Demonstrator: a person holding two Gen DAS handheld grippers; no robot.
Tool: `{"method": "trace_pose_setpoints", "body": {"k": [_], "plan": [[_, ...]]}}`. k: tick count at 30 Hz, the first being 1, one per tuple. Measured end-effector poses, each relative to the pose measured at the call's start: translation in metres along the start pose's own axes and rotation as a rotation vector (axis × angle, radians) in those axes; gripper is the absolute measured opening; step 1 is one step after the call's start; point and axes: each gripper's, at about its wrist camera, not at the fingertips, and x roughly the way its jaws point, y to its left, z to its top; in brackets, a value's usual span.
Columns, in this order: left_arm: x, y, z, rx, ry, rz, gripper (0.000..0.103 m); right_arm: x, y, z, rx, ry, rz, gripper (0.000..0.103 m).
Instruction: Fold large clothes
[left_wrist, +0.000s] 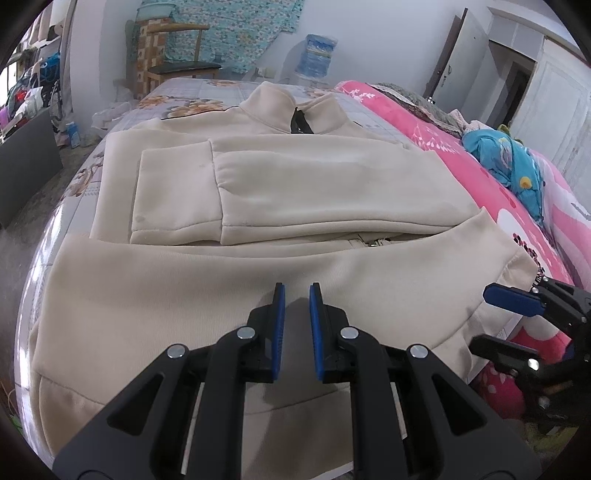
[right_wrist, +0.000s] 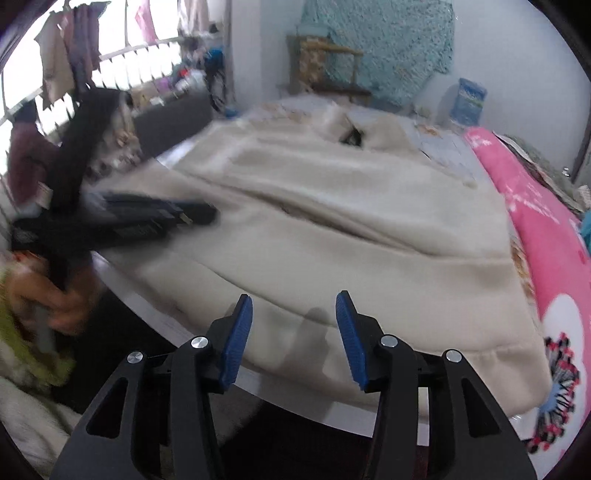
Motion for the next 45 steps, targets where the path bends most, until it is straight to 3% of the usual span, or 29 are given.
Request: {"method": "trace_pose_setpoints", "body": {"k": [4, 8, 13, 16, 17, 19, 24, 26, 29, 31, 33, 35, 36, 38, 40, 42, 45], "plan": [[0.001, 0.003, 0.002, -0.001, 0.017, -0.019, 0.013, 0.019, 0.019, -0.004, -0.061, 0.014, 0.007, 0.046], [0.002, 0.003, 0.004, 0.006, 0.024, -0.024, 0.013, 0.027, 0.011, 0.000, 0.001, 0.044, 0.041, 0.046], [0.001, 0.007, 0.004, -0.004, 0.025, -0.043, 0.013, 0.007, 0.025, 0.011, -0.046, -0.058, 0.069, 0.046], [0.002, 0.010, 0.004, -0.020, 0.030, -0.060, 0.013, 0.036, 0.041, -0.002, -0.130, 0.029, -0.005, 0.049], [0.002, 0.010, 0.004, -0.023, 0.029, -0.064, 0.013, 0.036, 0.045, -0.008, -0.159, -0.009, -0.032, 0.049], [0.002, 0.010, 0.004, -0.024, 0.034, -0.066, 0.013, 0.034, 0.047, -0.005, -0.169, 0.005, -0.039, 0.049], [-0.003, 0.010, 0.005, -0.011, 0.033, -0.046, 0.015, 0.018, 0.036, 0.002, -0.145, -0.031, -0.056, 0.049], [-0.015, 0.009, 0.005, 0.008, 0.004, -0.025, 0.024, 0.018, 0.025, 0.003, -0.127, -0.026, -0.073, 0.049], [-0.046, 0.006, -0.004, 0.047, -0.034, -0.104, 0.032, 0.015, 0.007, 0.005, -0.071, -0.032, -0.074, 0.049], [-0.058, 0.004, -0.017, 0.078, -0.007, -0.136, 0.035, 0.015, -0.005, 0.005, -0.033, -0.032, -0.082, 0.049], [-0.056, 0.004, -0.032, 0.082, 0.054, -0.123, 0.036, 0.023, -0.013, 0.004, -0.007, -0.014, -0.086, 0.049], [-0.047, 0.009, -0.045, 0.057, 0.106, -0.097, 0.035, 0.033, -0.018, 0.000, 0.019, 0.013, -0.076, 0.049], [-0.051, 0.014, -0.048, 0.034, 0.070, -0.114, 0.035, 0.038, -0.021, -0.003, 0.038, 0.015, -0.065, 0.049], [-0.053, 0.020, -0.046, -0.009, 0.075, -0.131, 0.035, 0.038, -0.027, -0.003, 0.074, 0.013, -0.042, 0.049], [-0.058, 0.026, -0.043, -0.035, 0.067, -0.103, 0.035, 0.038, -0.033, -0.001, 0.095, 0.021, -0.041, 0.049], [-0.069, 0.034, -0.042, -0.046, 0.033, -0.075, 0.039, 0.030, -0.040, -0.001, 0.110, 0.007, -0.060, 0.049], [-0.077, 0.057, -0.045, -0.107, 0.012, -0.002, 0.052, 0.017, -0.063, -0.008, 0.185, -0.014, -0.098, 0.052]]}}
